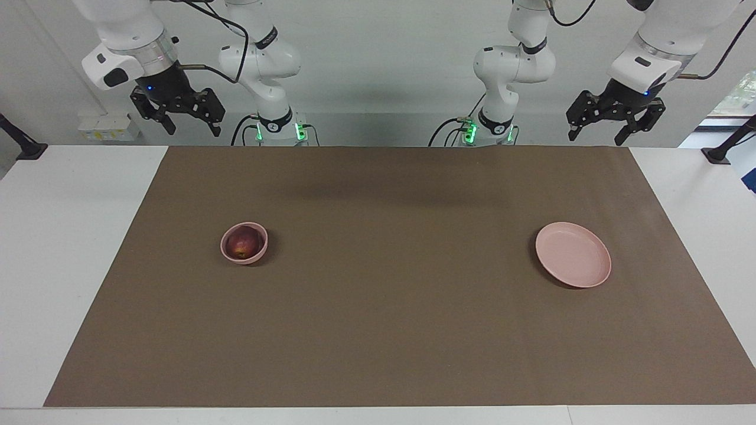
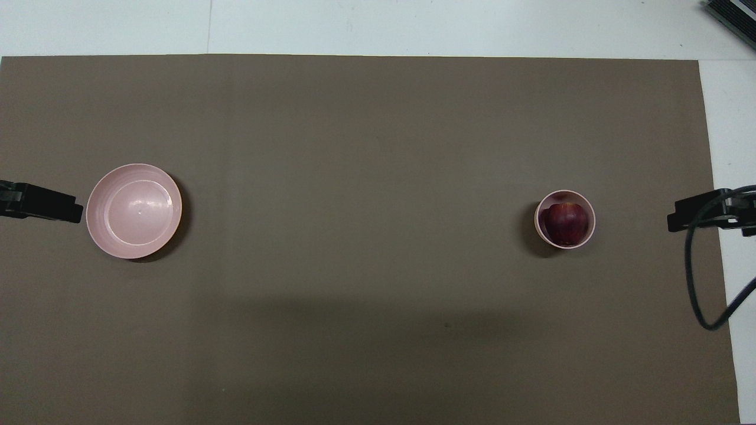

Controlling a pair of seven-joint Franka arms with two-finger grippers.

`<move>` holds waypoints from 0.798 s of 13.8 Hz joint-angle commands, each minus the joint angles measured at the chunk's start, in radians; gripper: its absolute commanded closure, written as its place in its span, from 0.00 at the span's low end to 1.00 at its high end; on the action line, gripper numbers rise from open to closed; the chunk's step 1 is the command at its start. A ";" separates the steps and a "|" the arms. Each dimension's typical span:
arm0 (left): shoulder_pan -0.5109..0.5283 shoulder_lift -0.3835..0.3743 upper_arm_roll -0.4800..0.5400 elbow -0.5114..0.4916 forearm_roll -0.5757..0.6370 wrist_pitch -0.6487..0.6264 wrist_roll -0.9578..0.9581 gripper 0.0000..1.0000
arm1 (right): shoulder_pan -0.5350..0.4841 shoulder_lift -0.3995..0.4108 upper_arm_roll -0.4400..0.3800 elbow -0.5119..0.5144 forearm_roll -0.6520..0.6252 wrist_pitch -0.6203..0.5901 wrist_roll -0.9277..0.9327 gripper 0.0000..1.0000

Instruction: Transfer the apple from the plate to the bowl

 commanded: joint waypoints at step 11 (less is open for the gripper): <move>0.019 -0.017 -0.008 -0.017 -0.008 -0.009 0.010 0.00 | -0.016 -0.013 0.012 -0.006 -0.008 0.037 -0.011 0.00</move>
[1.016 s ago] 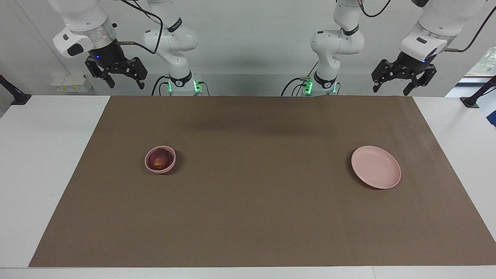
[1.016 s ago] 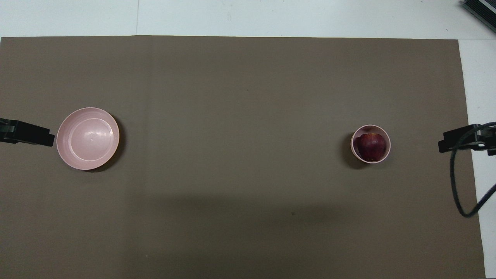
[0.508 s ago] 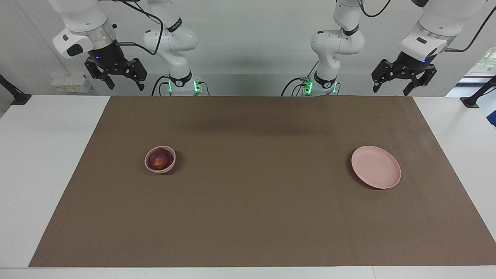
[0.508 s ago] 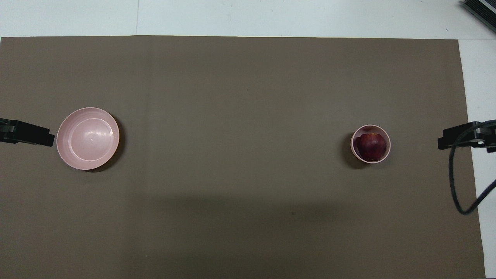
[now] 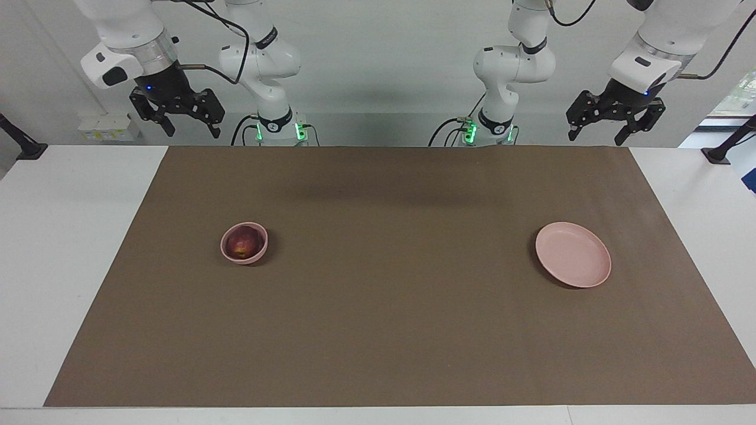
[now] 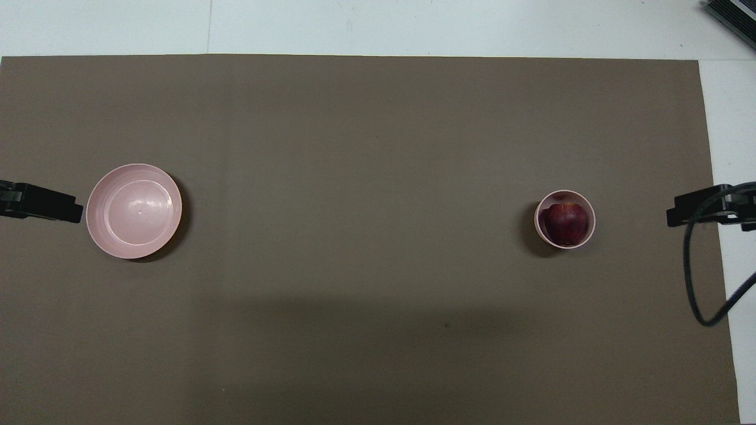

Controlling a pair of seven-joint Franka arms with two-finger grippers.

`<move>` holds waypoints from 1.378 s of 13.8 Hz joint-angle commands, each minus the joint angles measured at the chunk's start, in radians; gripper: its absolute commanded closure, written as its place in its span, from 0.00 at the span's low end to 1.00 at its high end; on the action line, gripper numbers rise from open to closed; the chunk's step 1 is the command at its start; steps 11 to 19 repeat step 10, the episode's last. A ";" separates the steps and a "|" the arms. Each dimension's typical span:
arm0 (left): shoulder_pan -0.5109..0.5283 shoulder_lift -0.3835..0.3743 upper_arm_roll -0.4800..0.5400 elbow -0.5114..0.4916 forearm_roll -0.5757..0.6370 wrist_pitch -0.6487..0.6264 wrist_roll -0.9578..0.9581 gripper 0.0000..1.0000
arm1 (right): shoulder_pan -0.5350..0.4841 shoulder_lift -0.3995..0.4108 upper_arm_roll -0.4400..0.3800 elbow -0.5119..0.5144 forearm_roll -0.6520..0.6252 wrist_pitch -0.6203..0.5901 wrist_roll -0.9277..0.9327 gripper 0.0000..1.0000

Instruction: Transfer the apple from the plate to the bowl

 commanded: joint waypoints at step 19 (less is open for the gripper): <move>0.019 -0.017 -0.008 -0.015 -0.008 -0.009 0.010 0.00 | -0.014 -0.024 0.007 -0.023 -0.016 0.018 -0.015 0.00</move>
